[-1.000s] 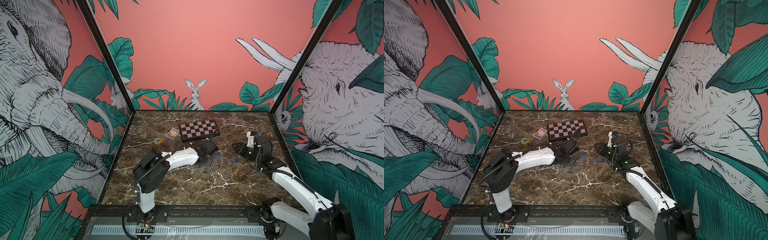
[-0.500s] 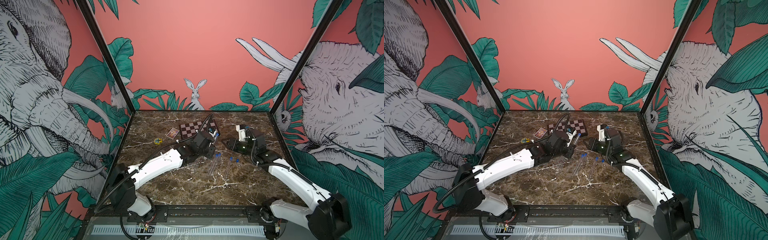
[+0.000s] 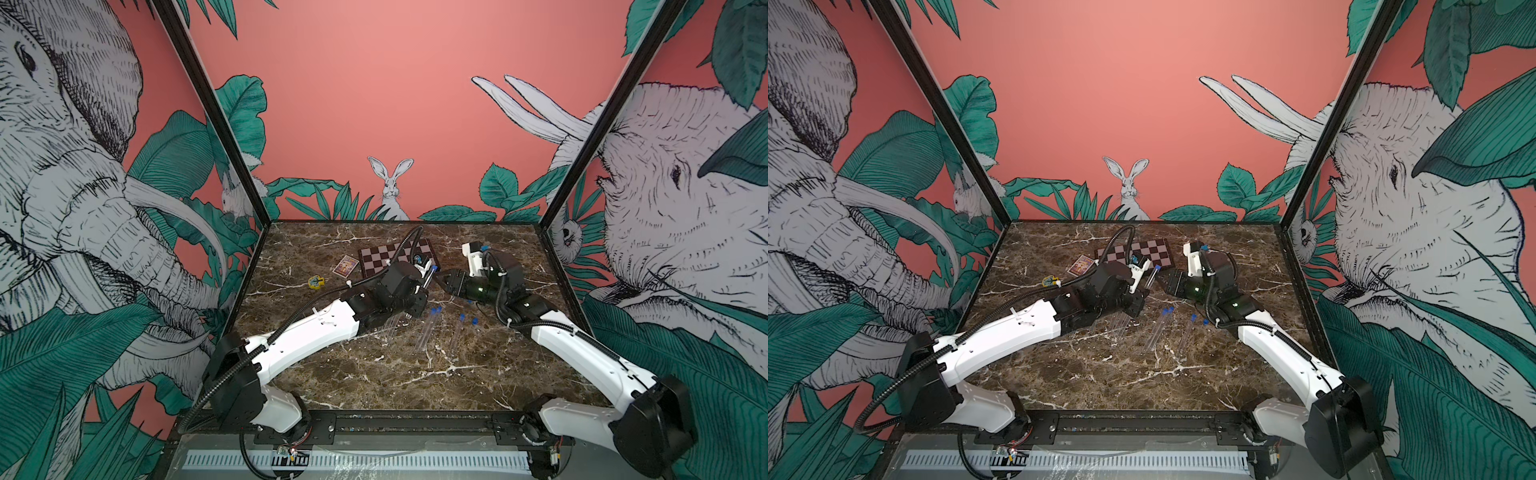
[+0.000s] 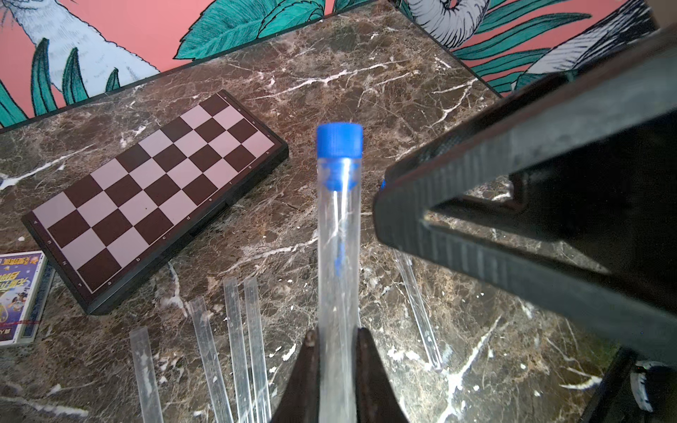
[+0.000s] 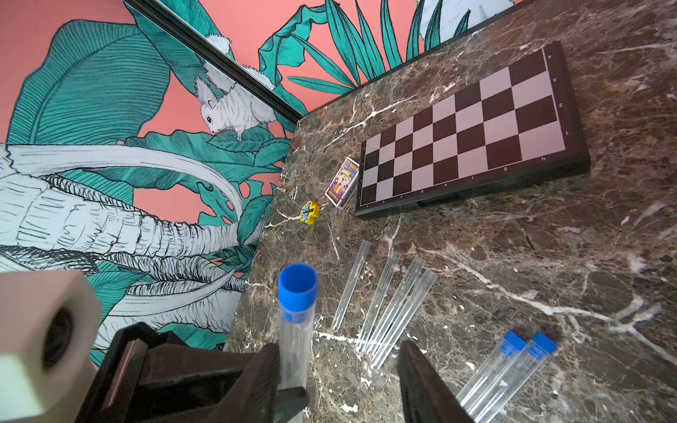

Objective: Remove stoppers from test tubes
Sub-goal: Pick up the test tube at the center of the board.

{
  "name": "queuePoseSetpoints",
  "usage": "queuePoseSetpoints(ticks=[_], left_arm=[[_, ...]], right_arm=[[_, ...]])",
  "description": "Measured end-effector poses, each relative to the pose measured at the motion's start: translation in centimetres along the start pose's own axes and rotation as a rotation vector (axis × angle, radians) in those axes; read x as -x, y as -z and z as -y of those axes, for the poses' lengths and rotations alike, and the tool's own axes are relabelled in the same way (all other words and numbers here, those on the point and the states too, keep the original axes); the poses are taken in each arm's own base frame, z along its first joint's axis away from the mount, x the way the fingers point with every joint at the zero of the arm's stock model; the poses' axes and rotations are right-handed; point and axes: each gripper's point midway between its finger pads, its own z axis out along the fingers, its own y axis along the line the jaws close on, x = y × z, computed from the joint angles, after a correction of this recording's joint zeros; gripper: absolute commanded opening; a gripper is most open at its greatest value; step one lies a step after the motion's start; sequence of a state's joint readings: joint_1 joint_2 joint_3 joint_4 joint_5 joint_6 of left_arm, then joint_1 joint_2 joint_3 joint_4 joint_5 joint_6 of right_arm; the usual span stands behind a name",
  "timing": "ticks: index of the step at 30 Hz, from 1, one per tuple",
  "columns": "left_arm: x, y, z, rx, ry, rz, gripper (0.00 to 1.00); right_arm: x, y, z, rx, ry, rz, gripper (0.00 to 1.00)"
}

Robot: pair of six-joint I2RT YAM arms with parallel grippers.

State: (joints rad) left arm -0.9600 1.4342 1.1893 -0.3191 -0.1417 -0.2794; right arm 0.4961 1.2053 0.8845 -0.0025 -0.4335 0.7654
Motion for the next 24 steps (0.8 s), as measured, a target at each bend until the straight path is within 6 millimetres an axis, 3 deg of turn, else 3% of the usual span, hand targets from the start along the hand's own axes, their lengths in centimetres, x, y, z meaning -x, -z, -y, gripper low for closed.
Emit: queuePoseSetpoints(ticks=[10,19,24], left_arm=[[-0.1,0.0,0.2,-0.013,0.000,0.003,0.13],[-0.4,-0.1,0.4,-0.020,-0.001,-0.006,0.15],[-0.3,-0.1,0.3,-0.017,0.000,0.003,0.25]], right_arm=[[0.2,-1.4,-0.9,0.036,-0.001,-0.009,0.49],[0.4,-2.5,-1.2,0.068,-0.031,-0.002,0.21],[0.9,-2.6,-1.9,0.103,-0.056,0.010,0.09]])
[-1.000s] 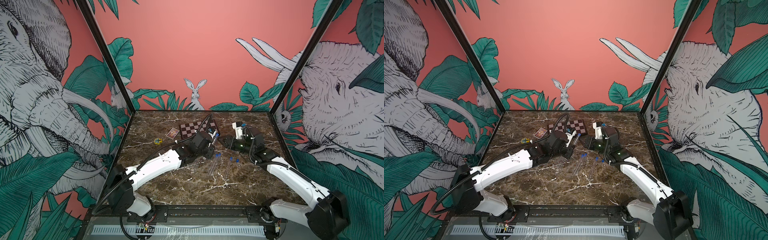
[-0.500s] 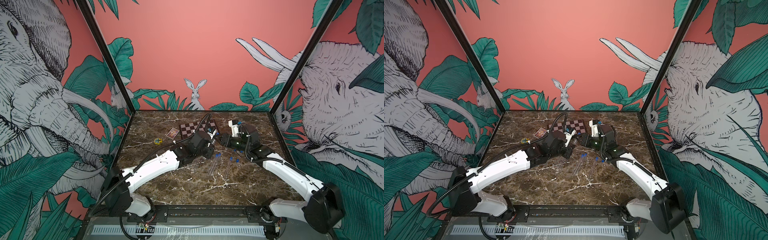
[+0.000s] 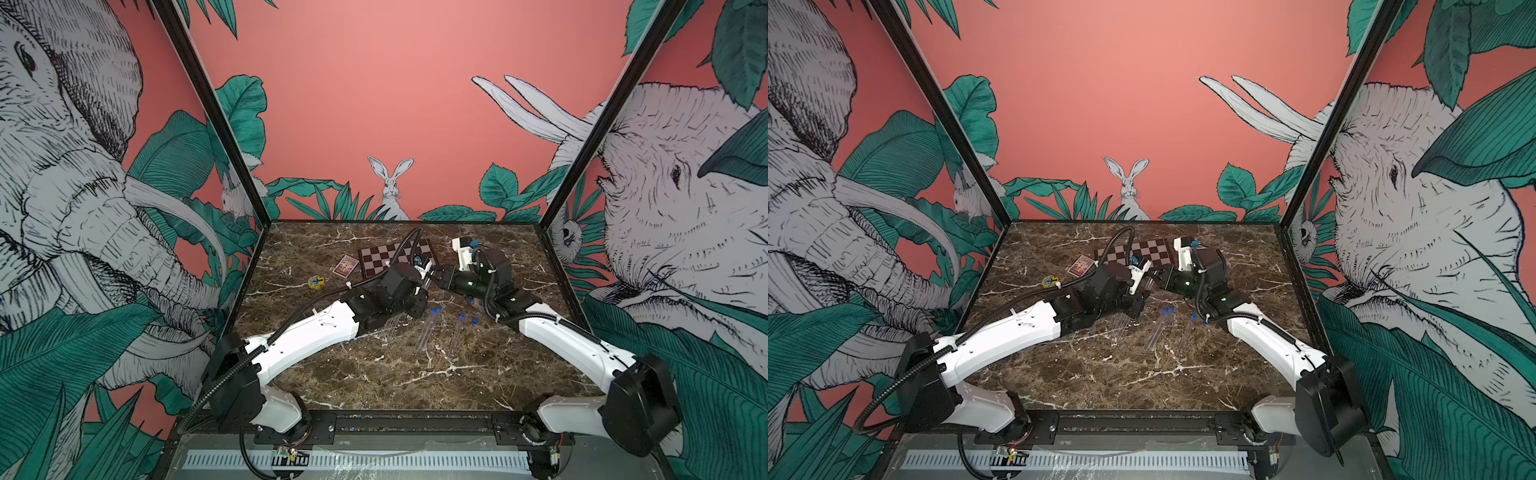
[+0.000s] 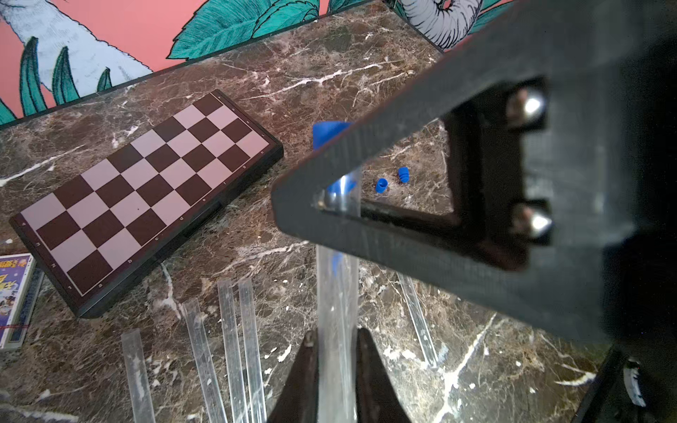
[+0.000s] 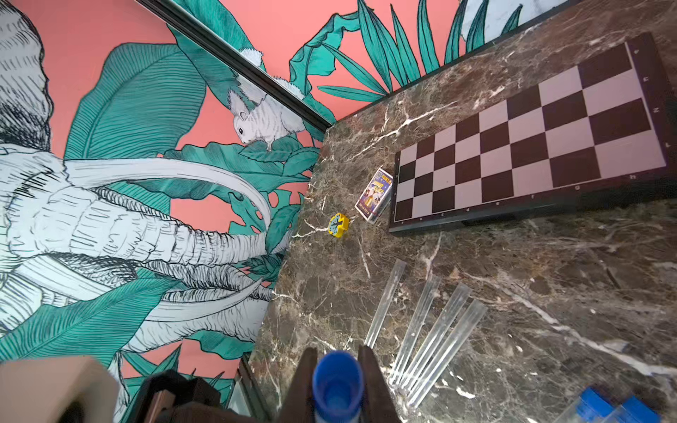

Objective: Remove stoppers from test tubes
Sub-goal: Pick up the test tube at the center of the board, then open the stopper on the test tube.

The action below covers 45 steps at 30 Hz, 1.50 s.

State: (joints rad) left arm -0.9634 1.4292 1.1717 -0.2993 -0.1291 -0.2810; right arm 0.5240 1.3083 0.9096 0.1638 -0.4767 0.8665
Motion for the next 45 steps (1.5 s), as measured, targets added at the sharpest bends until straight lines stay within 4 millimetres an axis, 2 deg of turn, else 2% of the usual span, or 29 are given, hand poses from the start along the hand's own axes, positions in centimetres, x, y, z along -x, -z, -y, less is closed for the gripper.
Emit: queuePoseSetpoints(ticks=[3,6,12,17,24,26,28,33,35,41,45], left_arm=[[0.2,0.3,0.0,0.001,0.001,0.010,0.38],[0.4,0.4,-0.1,0.005,0.002,0.018,0.44],[0.4,0.3,-0.1,0.005,0.001,0.023,0.43],[0.7,0.1,0.3,-0.017,0.000,0.033,0.36],[0.5,-0.3,1.0,-0.054,-0.011,0.027,0.14],[0.5,-0.2,1.2,-0.061,-0.018,0.025,0.07],[0.5,-0.2,1.3,-0.066,-0.026,0.025,0.01],[0.7,-0.2,1.5,-0.077,-0.027,0.034,0.00],[0.5,-0.3,1.6,-0.081,-0.030,0.031,0.00],[-1.0,-0.6,2.1,-0.110,-0.049,-0.006,0.00],[-1.5,-0.5,3.0,-0.137,-0.071,-0.016,0.00]], right_arm=[[0.2,0.0,-0.3,0.014,-0.006,0.009,0.05],[0.4,0.1,-0.6,0.022,-0.010,0.017,0.04],[0.7,1.1,-1.5,0.043,-0.003,0.038,0.05],[1.0,2.0,-2.4,0.064,-0.001,0.057,0.05],[0.9,2.3,-2.5,0.067,-0.002,0.061,0.08],[0.8,2.3,-2.4,0.066,-0.002,0.060,0.12],[0.8,2.5,-2.4,0.066,-0.001,0.061,0.21],[0.9,3.1,-2.1,0.033,0.005,0.082,0.42],[1.1,3.6,-2.0,0.010,0.013,0.099,0.47],[3.2,5.9,-2.2,-0.058,0.030,0.179,0.51],[4.7,6.2,-2.7,-0.087,0.025,0.200,0.51]])
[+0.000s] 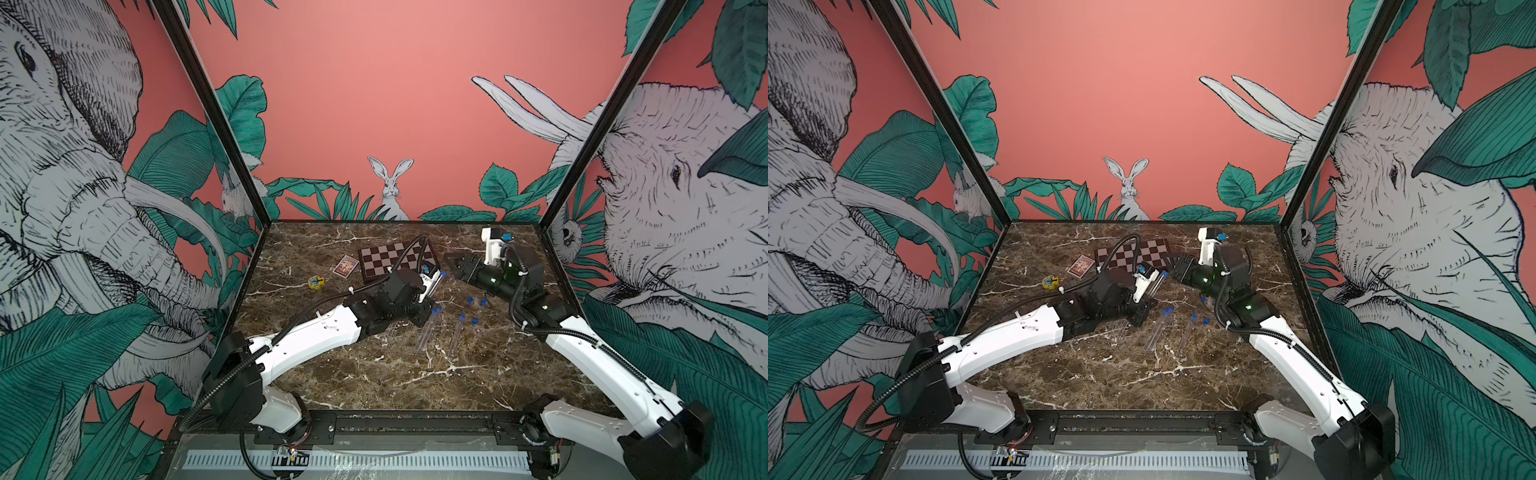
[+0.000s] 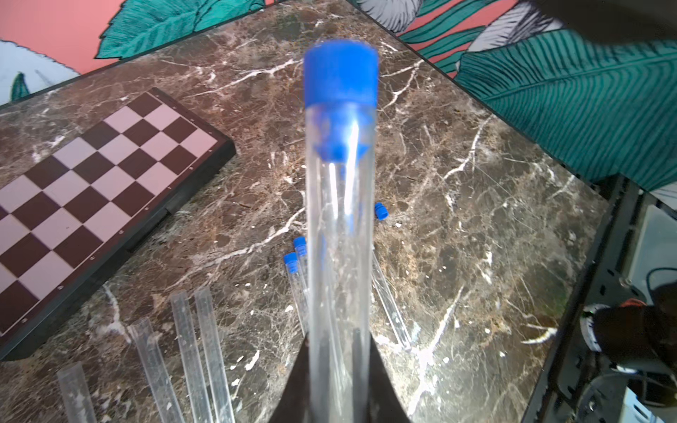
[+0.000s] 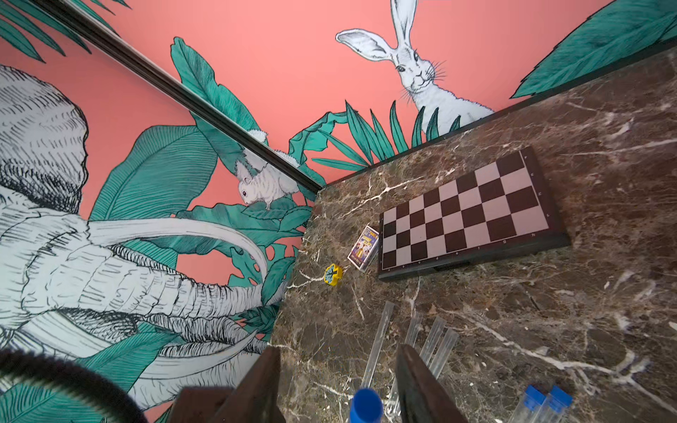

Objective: Remove stoppers from test tubes
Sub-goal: Open the stopper on the test tube.

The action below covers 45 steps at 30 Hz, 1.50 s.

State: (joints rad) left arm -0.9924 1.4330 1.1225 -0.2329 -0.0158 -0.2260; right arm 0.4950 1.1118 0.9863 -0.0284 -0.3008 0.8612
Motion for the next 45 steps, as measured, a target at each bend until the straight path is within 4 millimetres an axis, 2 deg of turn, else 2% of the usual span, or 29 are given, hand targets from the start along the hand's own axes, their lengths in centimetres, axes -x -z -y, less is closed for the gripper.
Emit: queuePoseSetpoints(ticks=[4,10,19,24,32,42,45], left_arm=[[-0.1,0.0,0.8,-0.017,-0.015,-0.003,0.00],[0.0,0.0,1.1,-0.028,-0.025,0.003,0.00],[0.3,0.0,1.2,-0.030,-0.031,0.014,0.00],[0.4,0.1,1.2,-0.031,-0.031,0.016,0.00],[0.5,0.1,1.5,-0.039,-0.034,0.020,0.00],[0.6,0.1,1.6,-0.040,-0.037,0.023,0.00],[0.6,0.1,1.6,-0.040,-0.037,0.023,0.00]], right_arm=[[-0.3,-0.9,0.7,-0.030,-0.019,-0.028,0.50],[-2.1,-2.1,2.3,-0.074,-0.061,-0.102,0.42],[-2.5,-2.3,1.9,-0.046,-0.084,-0.128,0.37],[-2.6,-2.4,1.7,-0.033,-0.092,-0.136,0.30],[-2.7,-2.8,1.8,-0.030,-0.095,-0.140,0.24],[-2.5,-2.9,1.6,-0.022,-0.105,-0.131,0.08],[-2.4,-2.9,1.5,-0.018,-0.103,-0.128,0.08]])
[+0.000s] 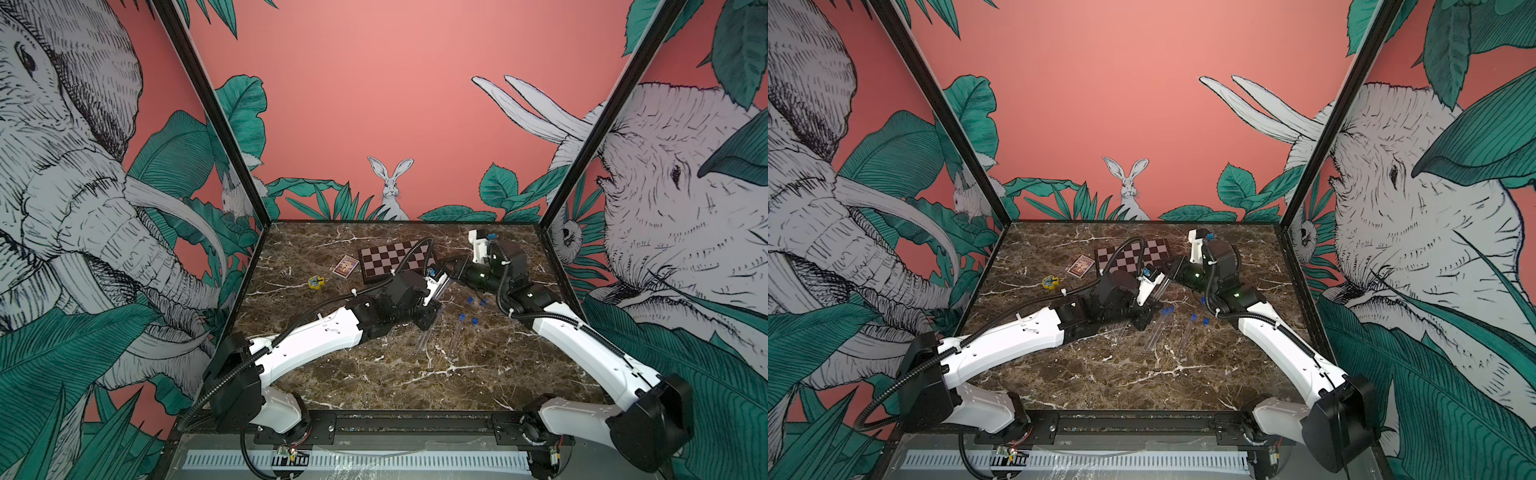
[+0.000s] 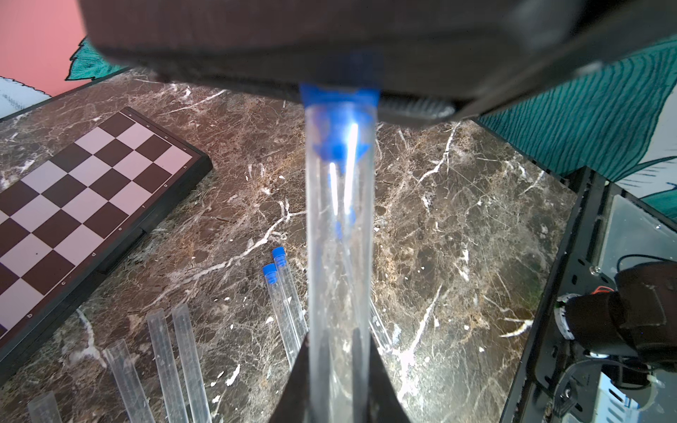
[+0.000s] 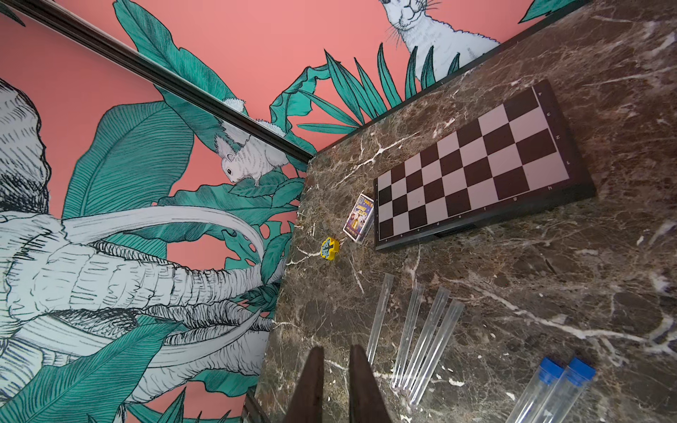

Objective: Remove stoppers from test tubes
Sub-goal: Open the stopper on the test tube.

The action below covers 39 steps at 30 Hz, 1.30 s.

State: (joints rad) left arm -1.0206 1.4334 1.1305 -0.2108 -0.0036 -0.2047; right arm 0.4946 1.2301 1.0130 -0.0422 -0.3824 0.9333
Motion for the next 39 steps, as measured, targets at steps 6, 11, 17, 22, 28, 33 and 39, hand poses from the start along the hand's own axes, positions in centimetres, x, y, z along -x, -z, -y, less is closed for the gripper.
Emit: queuePoseSetpoints(ticks=[6,11,17,22,28,33,39], left_arm=[[-0.01,0.00,-0.05,0.003,-0.004,0.000,0.00],[0.01,0.00,-0.14,0.008,-0.008,0.001,0.00],[0.02,0.01,-0.16,0.010,-0.012,0.001,0.00],[-0.01,0.01,-0.29,0.017,-0.014,0.000,0.00],[-0.17,0.01,-0.48,0.027,-0.015,-0.006,0.00],[-0.27,0.04,-0.62,0.035,-0.022,-0.010,0.00],[-0.38,0.19,-0.79,0.045,-0.027,-0.015,0.00]], right_arm=[[0.07,-0.19,-0.05,0.005,-0.004,0.002,0.16],[0.02,-0.27,-0.10,0.008,-0.004,0.000,0.15],[0.02,-0.28,-0.10,0.008,-0.004,0.000,0.15],[0.02,-0.41,-0.13,0.013,-0.004,-0.002,0.14],[-0.04,-0.61,-0.05,0.016,-0.006,-0.003,0.12],[-0.14,-0.64,-0.01,0.018,-0.007,-0.007,0.10],[-0.16,-0.85,-0.04,0.024,-0.009,-0.010,0.01]])
